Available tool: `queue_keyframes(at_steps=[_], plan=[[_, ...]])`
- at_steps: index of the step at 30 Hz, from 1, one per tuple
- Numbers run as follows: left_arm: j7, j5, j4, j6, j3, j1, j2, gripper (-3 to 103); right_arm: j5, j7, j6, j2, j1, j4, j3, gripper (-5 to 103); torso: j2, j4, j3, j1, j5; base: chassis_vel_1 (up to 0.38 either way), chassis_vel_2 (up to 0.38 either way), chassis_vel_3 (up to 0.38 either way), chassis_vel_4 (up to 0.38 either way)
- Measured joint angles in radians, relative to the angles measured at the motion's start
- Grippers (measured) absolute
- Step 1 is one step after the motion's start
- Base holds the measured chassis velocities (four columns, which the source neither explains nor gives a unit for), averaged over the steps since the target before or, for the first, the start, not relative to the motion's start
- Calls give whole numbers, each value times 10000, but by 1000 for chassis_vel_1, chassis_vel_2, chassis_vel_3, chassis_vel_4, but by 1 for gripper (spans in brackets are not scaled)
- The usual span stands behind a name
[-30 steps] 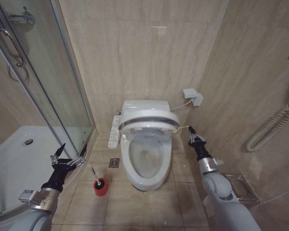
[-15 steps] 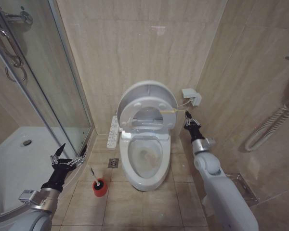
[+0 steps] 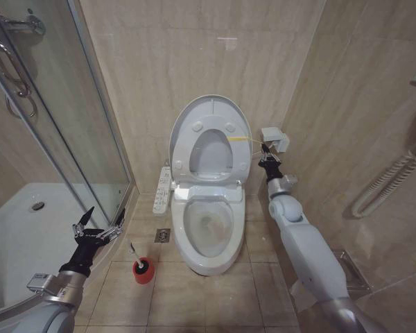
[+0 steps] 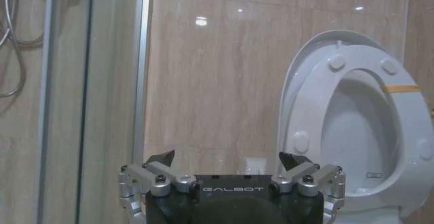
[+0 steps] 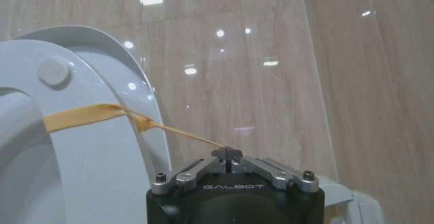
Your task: Open the toilet lid, clean the toilet bowl with a toilet brush, close the toilet lid, and flush.
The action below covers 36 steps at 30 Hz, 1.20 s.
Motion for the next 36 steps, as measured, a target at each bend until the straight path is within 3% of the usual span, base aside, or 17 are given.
queue_keyframes(at_steps=[20, 36], plan=[[0, 0, 0, 0, 0, 0, 0, 100, -353, -151, 305, 897, 2691, -2568, -821, 0, 0, 9, -1, -2, -2, 0, 0, 0, 0], [0, 0, 0, 0, 0, 0, 0, 100, -437, -296, 398, 815, 3559, -3457, -906, 0, 1, 13, -2, -2, -2, 0, 0, 0, 0]])
